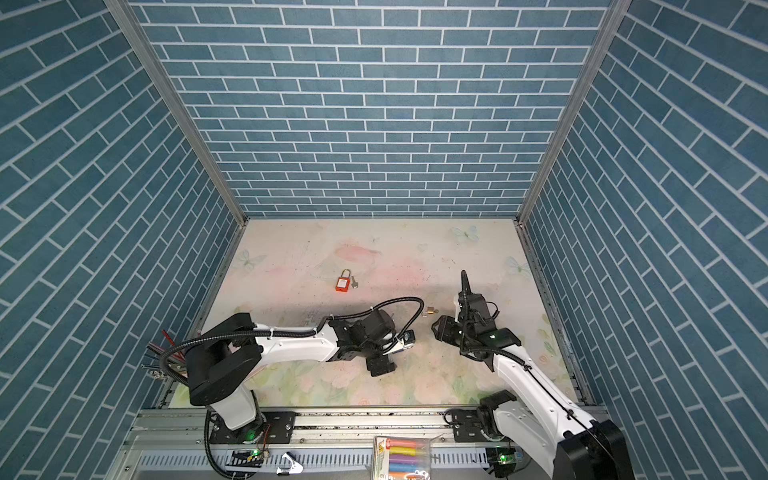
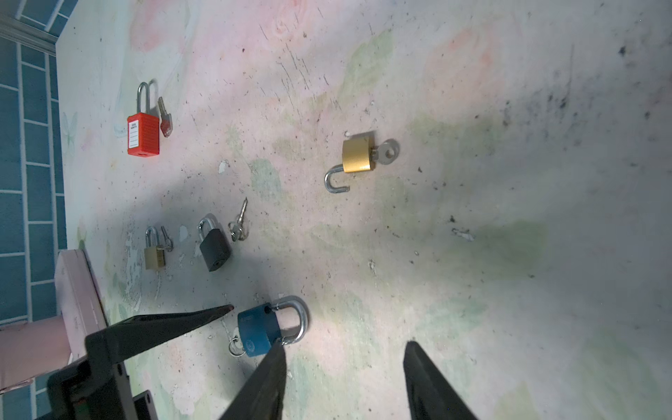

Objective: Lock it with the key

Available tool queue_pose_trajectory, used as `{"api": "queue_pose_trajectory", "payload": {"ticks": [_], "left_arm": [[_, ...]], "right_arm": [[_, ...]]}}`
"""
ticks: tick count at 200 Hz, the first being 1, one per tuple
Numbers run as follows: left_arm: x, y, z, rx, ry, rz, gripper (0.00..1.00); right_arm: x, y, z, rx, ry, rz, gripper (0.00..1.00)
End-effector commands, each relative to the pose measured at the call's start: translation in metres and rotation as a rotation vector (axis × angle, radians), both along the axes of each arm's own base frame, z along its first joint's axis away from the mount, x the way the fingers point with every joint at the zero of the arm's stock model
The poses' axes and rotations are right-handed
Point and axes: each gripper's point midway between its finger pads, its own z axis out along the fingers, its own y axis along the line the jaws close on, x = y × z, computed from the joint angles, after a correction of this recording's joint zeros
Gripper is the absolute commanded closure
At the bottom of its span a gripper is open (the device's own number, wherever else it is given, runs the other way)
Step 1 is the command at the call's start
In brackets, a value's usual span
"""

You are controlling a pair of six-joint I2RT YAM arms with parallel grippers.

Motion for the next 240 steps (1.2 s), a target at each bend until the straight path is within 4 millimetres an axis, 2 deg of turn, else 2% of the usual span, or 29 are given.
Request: {"api": "queue_pose_trajectory", "payload": {"ticks": [1,72,88,112,136,174,207,226,240], "left_arm": [[0.007,-0.010,0.001,-0.015,-0.012,-0.019,0.15],[0.018,-0.005,-0.016,0.009,0.038,0.004,0.25],[0.019,-0.003,-0.019,0.019,0.038,0.005,0.33],[0.019,0.000,-0.024,0.032,0.041,0.013,0.38],[0.017,0.005,-0.029,0.053,0.051,0.016,0.50],[0.017,0.007,-0.024,0.043,0.034,0.022,0.73],[0.023,-0.001,-0.003,-0.041,-0.020,0.031,0.83],[0.029,-0.010,0.027,-0.167,-0.085,0.043,0.86],[0.032,-0.014,0.059,-0.291,-0.152,0.045,0.86]], "right_arm": [[0.003,0.001,0.006,0.020,-0.016,-0.012,0.47],[0.002,0.004,0.005,0.034,-0.014,0.001,0.48],[0.002,0.004,0.006,0.037,-0.015,0.000,0.48],[0.003,0.005,0.006,0.038,-0.016,0.002,0.48],[0.004,0.004,0.009,0.036,-0.022,0.000,0.48],[0.005,0.006,0.012,0.046,-0.040,0.005,0.48],[0.008,0.022,0.029,0.125,-0.085,0.070,0.48],[0.008,0.029,0.041,0.181,-0.114,0.089,0.47],[0.008,0.032,0.049,0.207,-0.136,0.098,0.47]]}}
